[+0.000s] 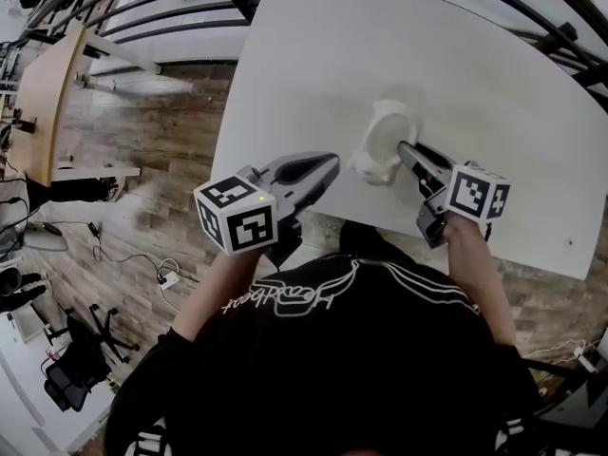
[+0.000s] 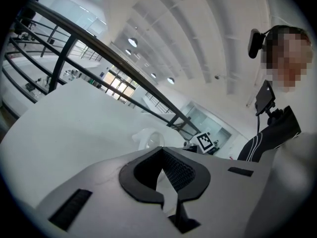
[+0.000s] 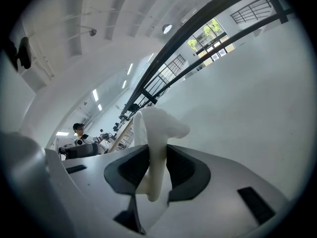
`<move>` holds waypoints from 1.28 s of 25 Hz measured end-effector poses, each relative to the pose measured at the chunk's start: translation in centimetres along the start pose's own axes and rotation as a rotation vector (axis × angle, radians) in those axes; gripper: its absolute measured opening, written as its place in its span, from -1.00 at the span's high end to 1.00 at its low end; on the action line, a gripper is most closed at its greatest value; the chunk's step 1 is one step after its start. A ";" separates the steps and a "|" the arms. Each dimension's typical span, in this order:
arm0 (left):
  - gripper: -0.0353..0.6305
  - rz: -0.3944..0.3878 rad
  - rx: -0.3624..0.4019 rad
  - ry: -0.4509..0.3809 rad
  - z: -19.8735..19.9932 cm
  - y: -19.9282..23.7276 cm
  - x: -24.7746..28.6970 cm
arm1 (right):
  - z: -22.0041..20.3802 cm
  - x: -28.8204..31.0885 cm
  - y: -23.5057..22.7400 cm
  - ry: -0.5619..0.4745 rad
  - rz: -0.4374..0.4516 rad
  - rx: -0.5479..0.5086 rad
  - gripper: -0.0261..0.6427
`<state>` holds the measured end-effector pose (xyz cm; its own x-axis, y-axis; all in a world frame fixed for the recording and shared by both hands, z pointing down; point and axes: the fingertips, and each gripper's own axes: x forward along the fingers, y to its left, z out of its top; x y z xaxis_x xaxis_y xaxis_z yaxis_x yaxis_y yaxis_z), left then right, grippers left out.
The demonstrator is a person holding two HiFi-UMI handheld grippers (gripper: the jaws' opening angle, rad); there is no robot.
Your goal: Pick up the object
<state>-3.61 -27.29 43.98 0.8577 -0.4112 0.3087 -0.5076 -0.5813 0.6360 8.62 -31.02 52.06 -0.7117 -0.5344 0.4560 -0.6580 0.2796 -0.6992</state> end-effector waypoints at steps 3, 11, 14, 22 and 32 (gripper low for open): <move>0.87 -0.003 0.021 -0.005 0.0 -0.9 -0.7 | 0.8 -1.0 1.2 -0.047 0.013 -0.041 0.61; 0.87 -0.015 0.062 -0.036 -0.6 -4.2 -3.5 | 1.9 -4.8 6.6 -0.160 0.045 -0.139 0.61; 0.87 -0.024 0.078 -0.064 -0.7 -5.8 -5.4 | 1.7 -6.5 9.3 -0.210 0.062 -0.177 0.61; 0.87 -0.050 0.138 -0.130 -0.1 -10.7 -9.3 | 1.0 -10.8 15.8 -0.296 0.136 -0.239 0.61; 0.87 -0.064 0.234 -0.196 -1.0 -16.2 -13.8 | -2.5 -15.6 21.1 -0.362 0.184 -0.319 0.61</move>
<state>-7.20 -11.49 30.12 0.8680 -0.4828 0.1162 -0.4775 -0.7472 0.4622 5.20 -14.79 31.62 -0.7289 -0.6797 0.0823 -0.6126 0.5938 -0.5216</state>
